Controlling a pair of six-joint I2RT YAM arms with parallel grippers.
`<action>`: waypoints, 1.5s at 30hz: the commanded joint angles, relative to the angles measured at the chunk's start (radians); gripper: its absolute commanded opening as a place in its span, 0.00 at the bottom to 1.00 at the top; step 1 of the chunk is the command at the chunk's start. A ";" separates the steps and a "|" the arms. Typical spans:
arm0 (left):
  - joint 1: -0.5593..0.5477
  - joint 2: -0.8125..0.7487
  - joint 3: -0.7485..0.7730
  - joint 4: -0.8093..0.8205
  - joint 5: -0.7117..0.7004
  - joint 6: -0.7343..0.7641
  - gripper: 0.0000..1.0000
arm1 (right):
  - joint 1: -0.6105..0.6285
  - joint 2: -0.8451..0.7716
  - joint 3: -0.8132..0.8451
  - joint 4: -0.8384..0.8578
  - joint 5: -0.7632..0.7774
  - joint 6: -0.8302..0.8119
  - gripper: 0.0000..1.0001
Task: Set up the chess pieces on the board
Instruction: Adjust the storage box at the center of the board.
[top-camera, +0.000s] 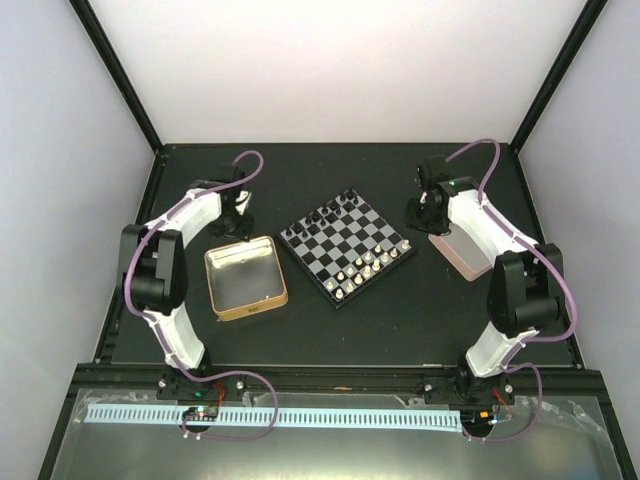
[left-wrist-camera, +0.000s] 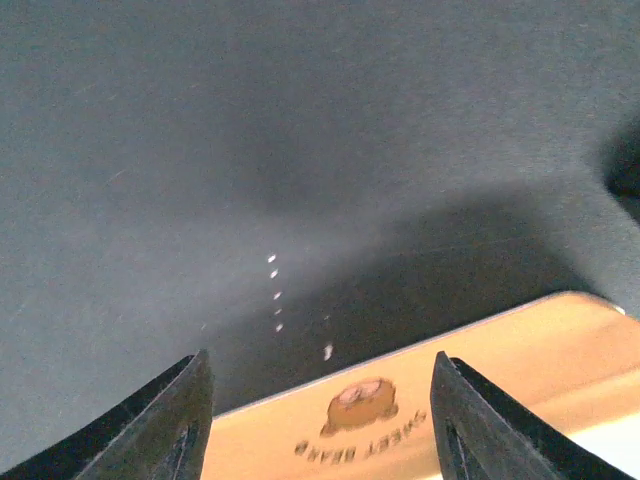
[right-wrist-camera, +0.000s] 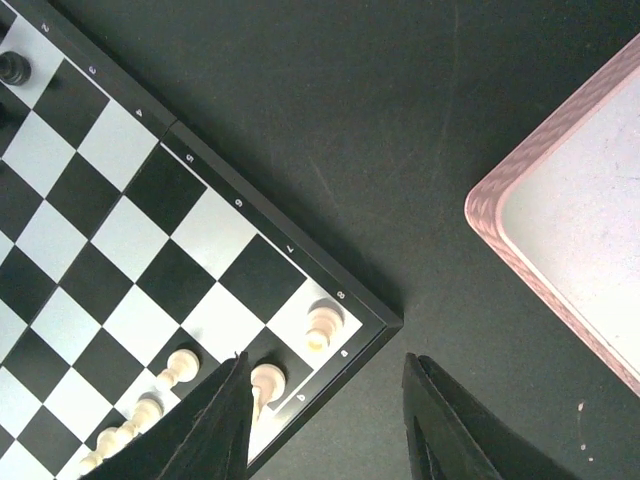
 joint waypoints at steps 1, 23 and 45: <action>-0.016 0.053 0.068 -0.009 0.084 0.101 0.59 | 0.000 0.008 0.028 -0.002 0.034 -0.008 0.43; -0.047 -0.074 0.008 -0.047 0.216 0.210 0.55 | 0.001 0.086 0.132 -0.054 0.024 -0.003 0.43; -0.063 0.018 0.010 -0.078 -0.049 0.148 0.29 | 0.000 0.100 0.142 -0.059 0.016 -0.021 0.43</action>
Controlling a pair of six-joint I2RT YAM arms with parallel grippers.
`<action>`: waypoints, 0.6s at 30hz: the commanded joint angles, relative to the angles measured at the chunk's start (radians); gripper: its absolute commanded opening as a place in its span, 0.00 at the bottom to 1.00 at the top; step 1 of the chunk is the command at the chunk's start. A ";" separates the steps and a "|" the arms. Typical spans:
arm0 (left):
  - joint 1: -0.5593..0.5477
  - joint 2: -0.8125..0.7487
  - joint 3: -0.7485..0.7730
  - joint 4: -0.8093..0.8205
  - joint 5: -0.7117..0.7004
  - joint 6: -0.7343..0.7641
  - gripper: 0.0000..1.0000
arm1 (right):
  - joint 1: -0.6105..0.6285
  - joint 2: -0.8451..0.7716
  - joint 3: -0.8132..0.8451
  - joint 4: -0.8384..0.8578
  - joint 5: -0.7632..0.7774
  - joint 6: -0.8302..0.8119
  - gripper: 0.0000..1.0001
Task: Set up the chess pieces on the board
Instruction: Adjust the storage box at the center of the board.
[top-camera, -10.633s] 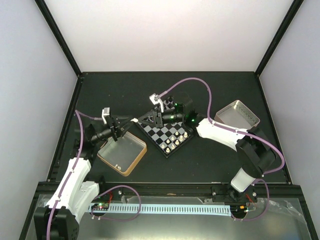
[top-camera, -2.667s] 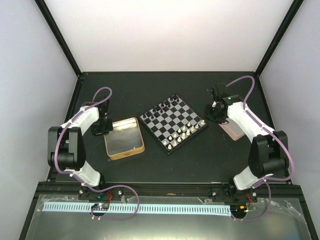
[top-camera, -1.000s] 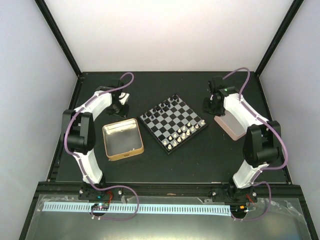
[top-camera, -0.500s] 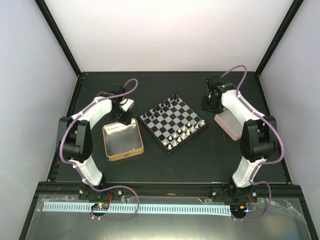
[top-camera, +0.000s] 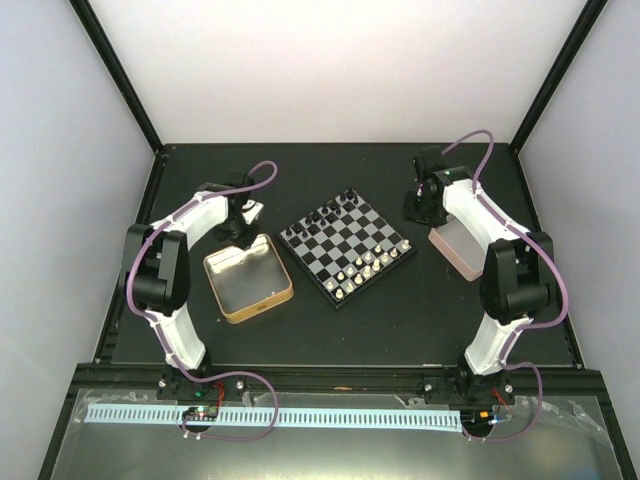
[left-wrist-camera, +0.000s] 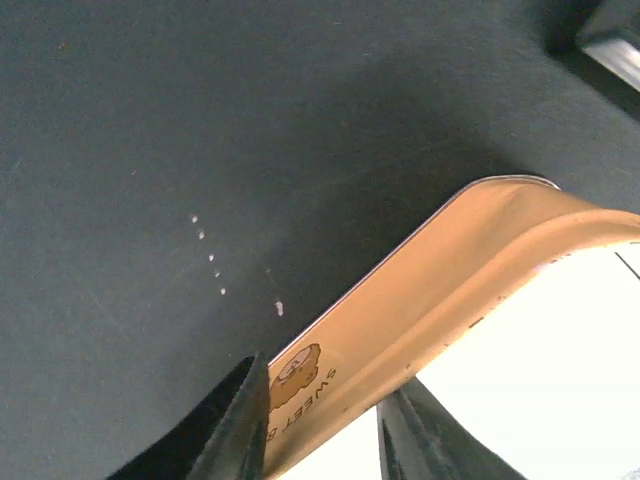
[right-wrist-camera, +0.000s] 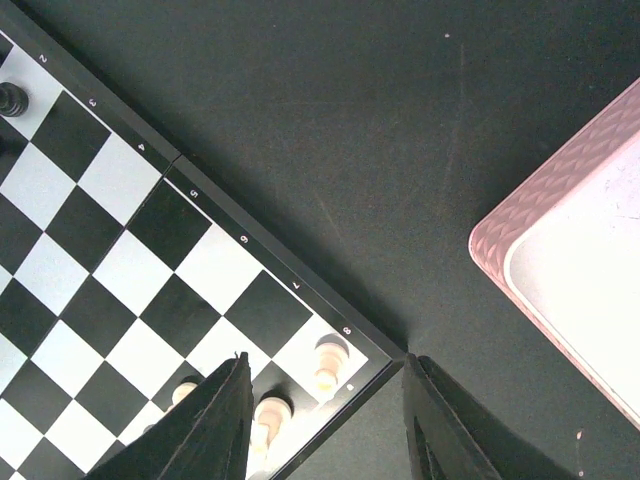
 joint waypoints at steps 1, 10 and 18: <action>-0.004 -0.013 0.012 -0.033 -0.100 -0.032 0.25 | 0.000 0.006 0.022 -0.008 -0.004 -0.015 0.43; -0.004 -0.083 -0.073 -0.069 -0.142 -0.106 0.08 | 0.002 0.014 0.027 -0.014 -0.018 -0.021 0.43; -0.002 -0.129 -0.113 -0.132 -0.150 -0.223 0.02 | 0.001 0.008 0.018 -0.016 -0.027 -0.019 0.43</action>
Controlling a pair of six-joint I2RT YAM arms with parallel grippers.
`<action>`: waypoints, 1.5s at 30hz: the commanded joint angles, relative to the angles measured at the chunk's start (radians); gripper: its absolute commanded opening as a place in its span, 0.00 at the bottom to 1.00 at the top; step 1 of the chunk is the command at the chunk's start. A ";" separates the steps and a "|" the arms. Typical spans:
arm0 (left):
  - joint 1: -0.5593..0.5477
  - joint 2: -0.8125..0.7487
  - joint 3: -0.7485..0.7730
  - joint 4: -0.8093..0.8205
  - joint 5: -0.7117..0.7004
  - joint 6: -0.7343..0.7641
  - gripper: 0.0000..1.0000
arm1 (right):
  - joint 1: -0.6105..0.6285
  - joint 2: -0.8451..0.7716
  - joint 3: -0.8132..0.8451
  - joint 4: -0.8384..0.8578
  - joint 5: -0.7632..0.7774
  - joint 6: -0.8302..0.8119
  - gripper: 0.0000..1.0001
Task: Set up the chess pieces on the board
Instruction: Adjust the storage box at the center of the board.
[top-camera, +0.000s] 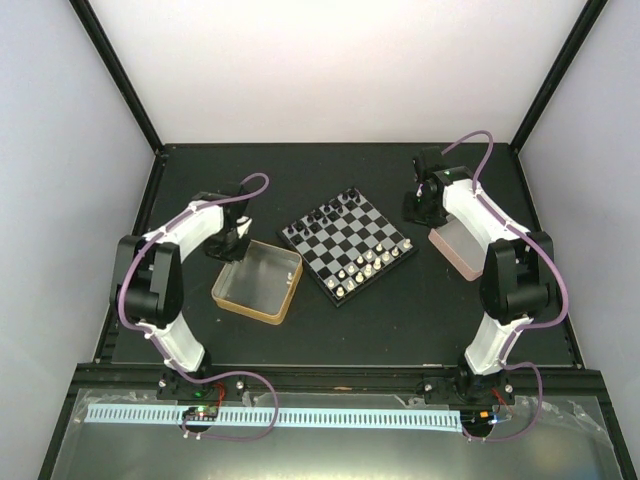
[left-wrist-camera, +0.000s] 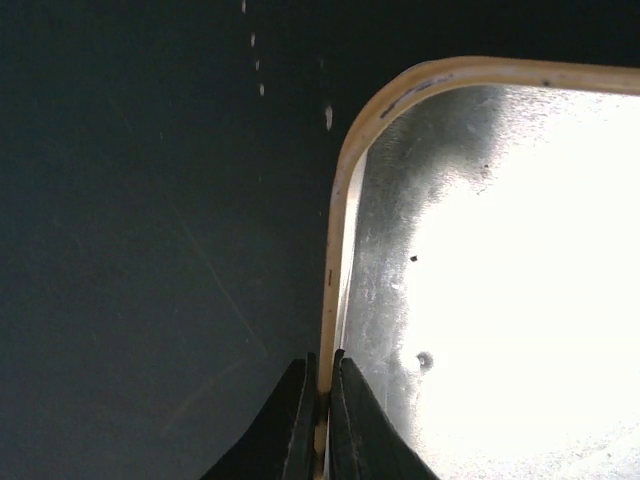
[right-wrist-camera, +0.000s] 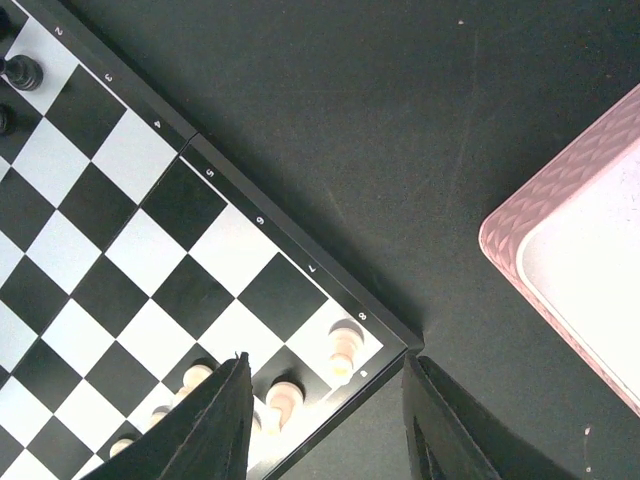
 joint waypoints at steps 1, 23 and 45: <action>-0.001 -0.046 -0.013 -0.040 -0.034 -0.134 0.02 | 0.001 0.006 0.017 -0.009 -0.007 -0.012 0.43; 0.097 -0.202 -0.081 -0.051 0.082 -0.462 0.37 | 0.015 -0.037 -0.033 0.018 -0.040 -0.007 0.43; -0.179 -0.033 0.004 0.246 0.284 -0.543 0.31 | 0.015 -0.137 -0.132 0.081 -0.045 0.040 0.43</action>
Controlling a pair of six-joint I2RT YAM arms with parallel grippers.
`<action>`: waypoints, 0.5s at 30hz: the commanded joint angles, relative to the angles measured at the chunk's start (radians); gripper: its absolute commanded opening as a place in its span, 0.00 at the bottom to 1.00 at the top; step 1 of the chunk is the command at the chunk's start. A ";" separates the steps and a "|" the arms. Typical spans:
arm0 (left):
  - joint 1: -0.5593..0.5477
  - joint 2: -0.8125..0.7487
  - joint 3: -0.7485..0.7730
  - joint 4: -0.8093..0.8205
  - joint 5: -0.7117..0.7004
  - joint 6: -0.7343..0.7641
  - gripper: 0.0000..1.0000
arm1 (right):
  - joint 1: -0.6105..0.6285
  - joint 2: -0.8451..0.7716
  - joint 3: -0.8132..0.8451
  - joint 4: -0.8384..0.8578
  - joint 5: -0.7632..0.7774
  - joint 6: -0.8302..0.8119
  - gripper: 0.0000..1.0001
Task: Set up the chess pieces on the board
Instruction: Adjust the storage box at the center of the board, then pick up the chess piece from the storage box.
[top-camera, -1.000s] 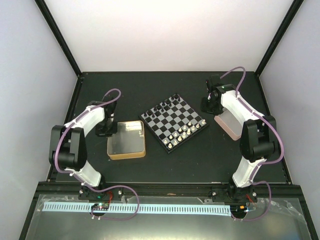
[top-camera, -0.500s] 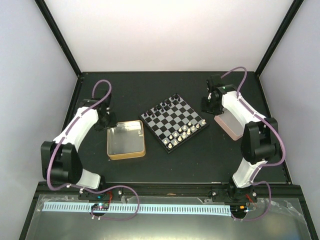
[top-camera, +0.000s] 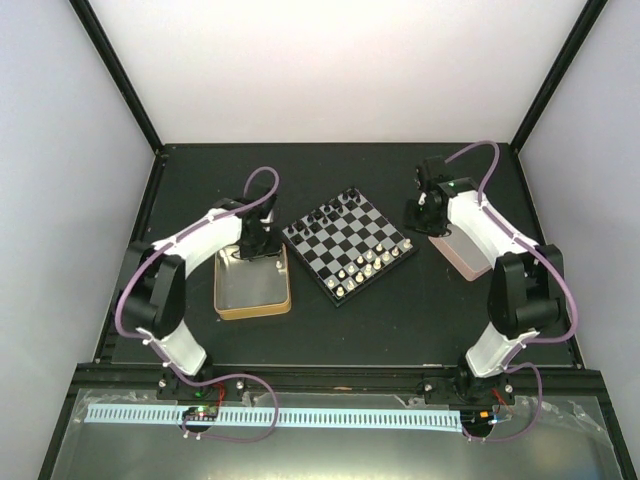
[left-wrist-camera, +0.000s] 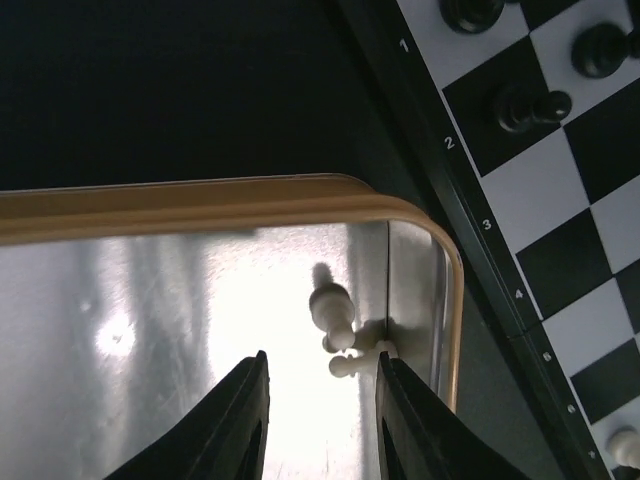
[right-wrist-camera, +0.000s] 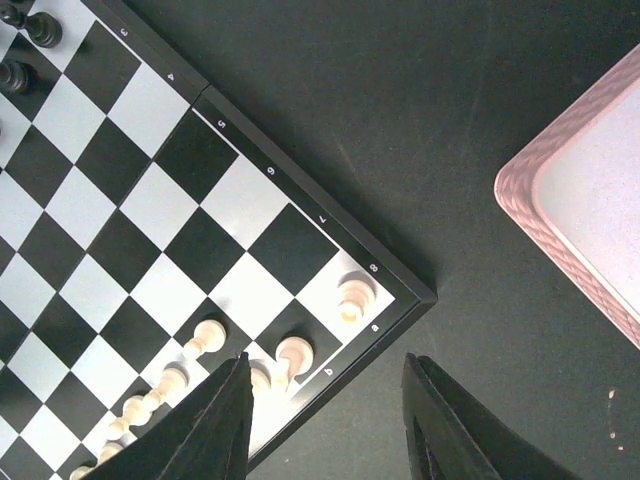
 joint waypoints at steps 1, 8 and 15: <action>-0.010 0.071 0.042 0.096 0.033 0.046 0.31 | 0.005 -0.044 -0.013 0.032 -0.001 0.020 0.43; -0.010 0.137 0.075 0.103 0.060 0.066 0.31 | 0.005 -0.062 -0.028 0.033 0.009 0.030 0.43; -0.010 0.167 0.076 0.061 0.033 0.064 0.26 | 0.005 -0.072 -0.038 0.033 0.016 0.036 0.43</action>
